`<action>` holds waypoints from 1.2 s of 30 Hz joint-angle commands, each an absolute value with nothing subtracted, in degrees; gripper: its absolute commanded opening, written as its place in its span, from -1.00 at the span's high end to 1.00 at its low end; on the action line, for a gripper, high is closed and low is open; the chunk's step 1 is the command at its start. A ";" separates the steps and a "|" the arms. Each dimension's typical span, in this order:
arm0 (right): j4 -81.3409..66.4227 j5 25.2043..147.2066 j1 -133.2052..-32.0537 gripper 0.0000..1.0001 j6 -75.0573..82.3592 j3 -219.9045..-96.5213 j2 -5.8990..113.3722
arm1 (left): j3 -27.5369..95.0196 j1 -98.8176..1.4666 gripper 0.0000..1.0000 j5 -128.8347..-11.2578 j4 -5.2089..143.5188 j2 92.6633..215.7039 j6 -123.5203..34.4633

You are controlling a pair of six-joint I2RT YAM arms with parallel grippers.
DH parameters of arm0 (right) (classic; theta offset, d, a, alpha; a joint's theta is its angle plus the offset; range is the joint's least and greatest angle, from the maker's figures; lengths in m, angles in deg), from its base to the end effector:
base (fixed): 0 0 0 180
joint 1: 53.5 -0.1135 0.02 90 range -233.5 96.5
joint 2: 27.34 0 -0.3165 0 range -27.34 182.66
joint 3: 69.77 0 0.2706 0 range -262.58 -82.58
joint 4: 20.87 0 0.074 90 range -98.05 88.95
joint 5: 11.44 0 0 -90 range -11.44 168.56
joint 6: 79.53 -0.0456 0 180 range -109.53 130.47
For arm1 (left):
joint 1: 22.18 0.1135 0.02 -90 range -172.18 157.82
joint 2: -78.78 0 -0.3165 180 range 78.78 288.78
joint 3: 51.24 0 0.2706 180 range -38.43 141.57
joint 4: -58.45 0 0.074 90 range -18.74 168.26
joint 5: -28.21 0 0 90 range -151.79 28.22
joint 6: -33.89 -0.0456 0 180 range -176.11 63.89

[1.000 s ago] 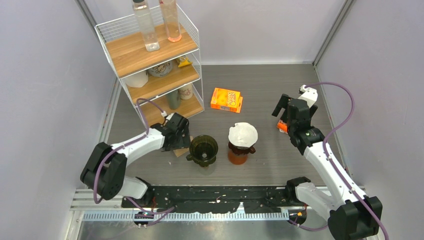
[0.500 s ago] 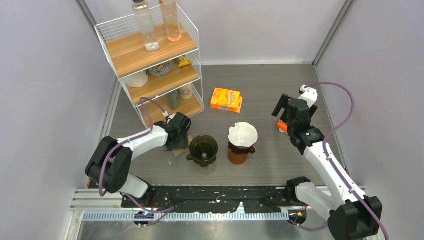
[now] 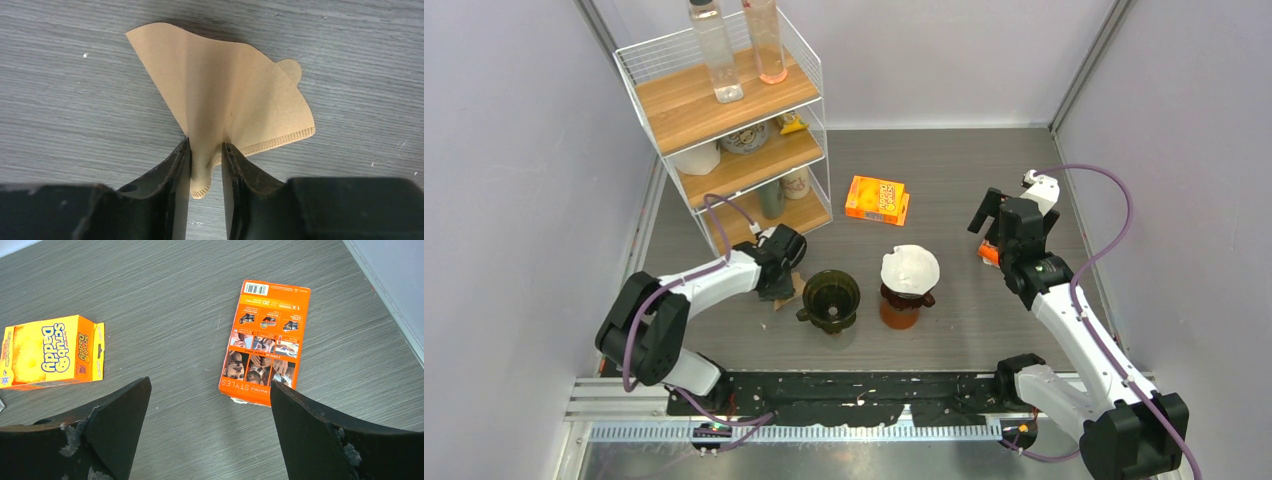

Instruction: Place the coffee filter in the dripper

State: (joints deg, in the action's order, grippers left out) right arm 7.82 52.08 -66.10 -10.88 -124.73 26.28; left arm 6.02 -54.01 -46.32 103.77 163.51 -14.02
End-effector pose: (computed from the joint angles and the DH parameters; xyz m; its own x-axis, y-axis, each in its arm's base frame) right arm 0.2043 0.0248 0.3219 -0.3480 0.2561 -0.9018 0.3414 0.9305 0.1326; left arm 0.2323 -0.1299 0.1912 -0.8980 -0.2029 -0.3904 -0.2166 0.9762 -0.0092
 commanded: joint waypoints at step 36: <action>-10.20 100.07 -65.72 -0.91 -5.37 -122.58 18.63 | 8.87 -54.01 0.52 -67.62 78.41 125.40 -32.32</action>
State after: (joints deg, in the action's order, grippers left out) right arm -0.02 79.93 -65.86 -6.99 -123.33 19.64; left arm 8.58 -53.99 -55.57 92.16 126.15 -28.75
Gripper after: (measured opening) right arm 0.955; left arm 0.241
